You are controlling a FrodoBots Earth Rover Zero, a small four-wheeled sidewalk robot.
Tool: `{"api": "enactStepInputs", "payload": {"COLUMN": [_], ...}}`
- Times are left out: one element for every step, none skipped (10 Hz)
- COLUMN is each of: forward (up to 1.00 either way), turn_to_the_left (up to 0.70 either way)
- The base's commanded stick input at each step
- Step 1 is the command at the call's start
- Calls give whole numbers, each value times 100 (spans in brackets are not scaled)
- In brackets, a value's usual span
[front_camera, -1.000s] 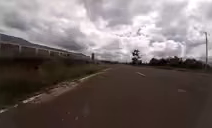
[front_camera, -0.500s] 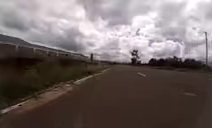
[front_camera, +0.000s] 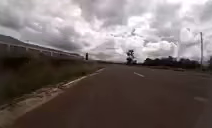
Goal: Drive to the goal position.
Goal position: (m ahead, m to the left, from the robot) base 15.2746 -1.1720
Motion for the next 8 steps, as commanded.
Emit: {"api": "enactStepInputs", "payload": {"forward": [100,100,100,100,100,100,100,100], "turn_to_the_left": [-39,-34,-28,0,0,0,0,0]}}
